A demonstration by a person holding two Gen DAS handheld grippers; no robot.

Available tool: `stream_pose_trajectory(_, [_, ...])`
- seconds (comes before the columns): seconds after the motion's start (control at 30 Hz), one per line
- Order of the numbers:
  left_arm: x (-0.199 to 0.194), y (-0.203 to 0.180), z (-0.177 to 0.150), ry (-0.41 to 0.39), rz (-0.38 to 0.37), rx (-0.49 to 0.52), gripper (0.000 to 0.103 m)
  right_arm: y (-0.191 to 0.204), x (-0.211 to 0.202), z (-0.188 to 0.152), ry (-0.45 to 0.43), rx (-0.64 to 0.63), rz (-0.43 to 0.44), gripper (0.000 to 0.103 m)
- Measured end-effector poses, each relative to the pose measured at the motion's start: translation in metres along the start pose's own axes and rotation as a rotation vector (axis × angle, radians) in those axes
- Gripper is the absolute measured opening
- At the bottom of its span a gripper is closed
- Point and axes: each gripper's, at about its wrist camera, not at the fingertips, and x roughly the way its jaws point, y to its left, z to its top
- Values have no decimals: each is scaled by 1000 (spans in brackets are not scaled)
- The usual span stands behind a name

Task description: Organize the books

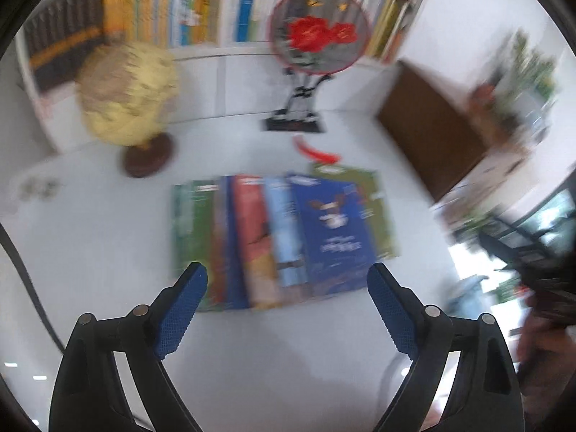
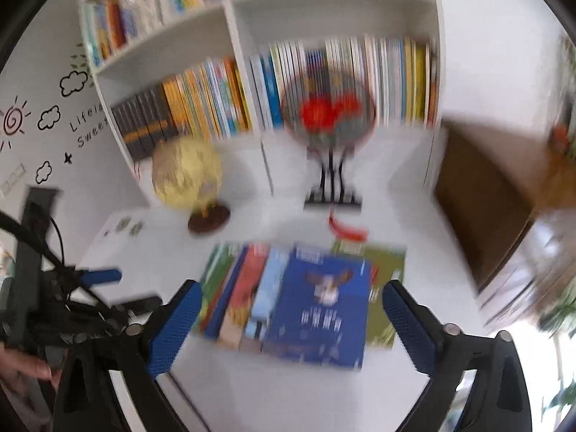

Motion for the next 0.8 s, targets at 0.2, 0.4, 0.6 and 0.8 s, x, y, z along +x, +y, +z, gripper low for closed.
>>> stream_pose_trajectory(0.2, [68, 1, 15, 96, 120, -15, 83, -88, 32, -28, -114, 253, 96, 97])
stream_pose_trajectory(0.4, [142, -10, 17, 289, 148, 15, 58, -148, 118, -35, 132, 294, 118, 97])
stream_pose_trajectory(0.6, [189, -29, 16, 365, 129, 16, 58, -169, 177, -57, 309, 320, 160, 97])
stream_pose_trajectory(0.8, [221, -37, 14, 421, 143, 39, 58, -176, 216, -75, 401, 377, 237, 91])
